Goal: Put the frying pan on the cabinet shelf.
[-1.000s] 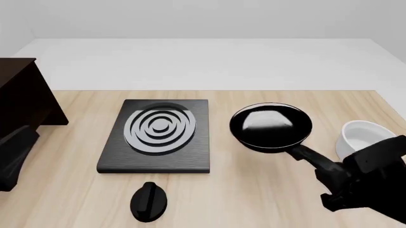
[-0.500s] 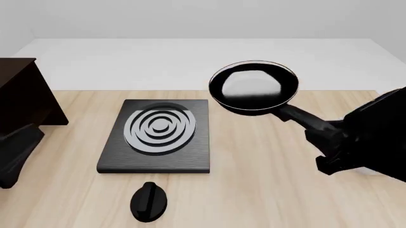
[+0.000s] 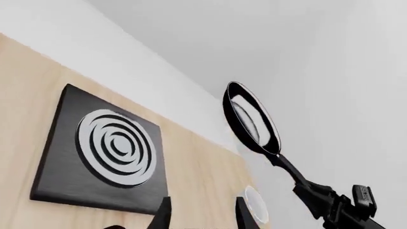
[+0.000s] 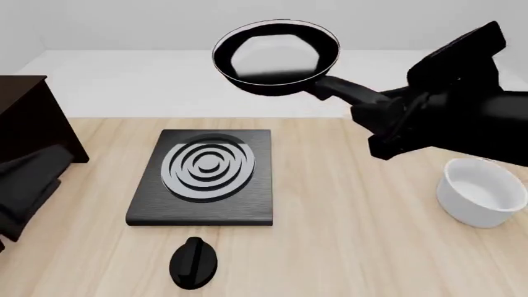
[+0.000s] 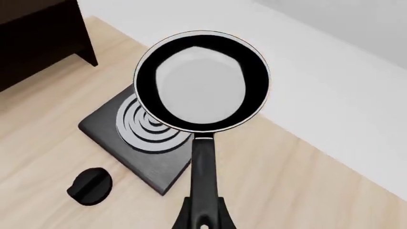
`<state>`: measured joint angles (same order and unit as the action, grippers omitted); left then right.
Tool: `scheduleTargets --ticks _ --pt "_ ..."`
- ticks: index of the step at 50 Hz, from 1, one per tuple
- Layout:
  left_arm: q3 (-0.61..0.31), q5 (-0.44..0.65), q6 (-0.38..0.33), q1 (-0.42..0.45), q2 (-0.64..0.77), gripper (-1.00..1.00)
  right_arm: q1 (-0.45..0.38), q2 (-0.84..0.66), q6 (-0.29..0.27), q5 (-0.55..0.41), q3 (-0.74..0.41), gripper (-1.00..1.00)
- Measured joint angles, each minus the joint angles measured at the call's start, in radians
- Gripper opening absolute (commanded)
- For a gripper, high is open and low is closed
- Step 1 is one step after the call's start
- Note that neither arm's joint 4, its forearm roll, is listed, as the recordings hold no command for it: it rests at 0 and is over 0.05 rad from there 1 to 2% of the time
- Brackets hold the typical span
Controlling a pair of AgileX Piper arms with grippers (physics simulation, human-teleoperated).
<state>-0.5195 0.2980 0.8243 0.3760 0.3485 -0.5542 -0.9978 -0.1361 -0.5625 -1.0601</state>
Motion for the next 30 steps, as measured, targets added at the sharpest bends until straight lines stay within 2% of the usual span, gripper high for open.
scheduleTargets --ticks 4,17,30 --pt "0.019 -0.027 0.055 0.020 -0.006 1.00 -0.026 -0.044 -0.002 0.004 -0.049 -1.00" --pt "0.063 -0.054 0.174 0.067 -0.047 1.00 -0.132 -0.165 0.006 0.048 -0.144 -1.00" --pt "0.096 -0.072 0.252 0.100 -0.079 1.00 -0.232 -0.248 0.011 0.102 -0.186 -1.00"
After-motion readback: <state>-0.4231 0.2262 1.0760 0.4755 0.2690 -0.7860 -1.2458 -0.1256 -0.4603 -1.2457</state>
